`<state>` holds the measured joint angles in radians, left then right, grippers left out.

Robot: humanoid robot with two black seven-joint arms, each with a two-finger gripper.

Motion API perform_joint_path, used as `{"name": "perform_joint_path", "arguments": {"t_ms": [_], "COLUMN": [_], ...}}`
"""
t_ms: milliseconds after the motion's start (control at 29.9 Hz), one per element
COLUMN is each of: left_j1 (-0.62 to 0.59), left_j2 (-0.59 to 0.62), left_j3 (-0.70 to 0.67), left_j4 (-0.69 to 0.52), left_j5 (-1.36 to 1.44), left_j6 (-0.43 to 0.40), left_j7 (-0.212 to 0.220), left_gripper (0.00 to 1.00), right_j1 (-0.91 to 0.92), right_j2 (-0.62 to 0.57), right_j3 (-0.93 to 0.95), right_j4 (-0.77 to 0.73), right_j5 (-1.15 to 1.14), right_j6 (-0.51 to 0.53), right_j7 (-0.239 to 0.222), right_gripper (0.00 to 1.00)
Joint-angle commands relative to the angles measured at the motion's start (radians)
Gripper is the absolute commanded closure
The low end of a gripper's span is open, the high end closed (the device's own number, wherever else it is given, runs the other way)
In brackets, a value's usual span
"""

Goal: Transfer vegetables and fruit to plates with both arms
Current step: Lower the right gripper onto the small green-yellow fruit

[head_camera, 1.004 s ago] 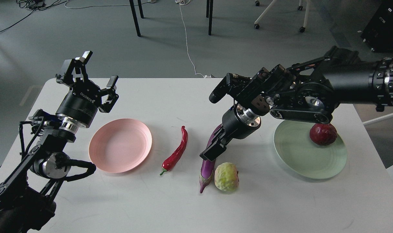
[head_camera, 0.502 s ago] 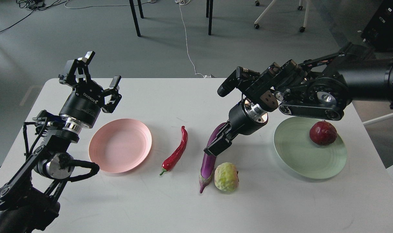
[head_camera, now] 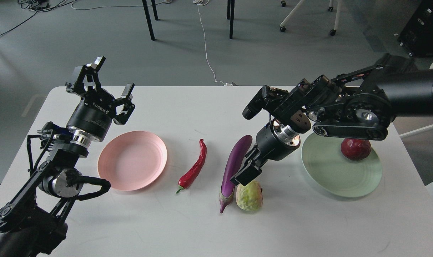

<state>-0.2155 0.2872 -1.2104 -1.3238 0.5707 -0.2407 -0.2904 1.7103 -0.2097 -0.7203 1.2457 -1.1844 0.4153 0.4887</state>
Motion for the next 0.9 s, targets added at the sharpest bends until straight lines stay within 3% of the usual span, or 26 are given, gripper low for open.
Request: {"name": "perform_joint_path", "arguments": {"t_ms": [0, 870], "left_j1": [0.001, -0.001], "left_j2": [0.0, 0.0], "left_j3": [0.0, -0.009], "left_j4": [0.0, 0.0], "left_j5": [0.0, 0.0], "left_j6": [0.0, -0.002], "left_j7": [-0.001, -0.003], "left_gripper": [0.01, 0.01], "right_j1": [0.0, -0.054], "right_j2": [0.003, 0.061], "right_j3": [-0.047, -0.096], "right_j4": [-0.002, -0.003], "right_j5": [-0.038, -0.049], "right_j6": [0.0, -0.065], "right_j7": [0.0, 0.0], "right_gripper": [0.03, 0.04]}}
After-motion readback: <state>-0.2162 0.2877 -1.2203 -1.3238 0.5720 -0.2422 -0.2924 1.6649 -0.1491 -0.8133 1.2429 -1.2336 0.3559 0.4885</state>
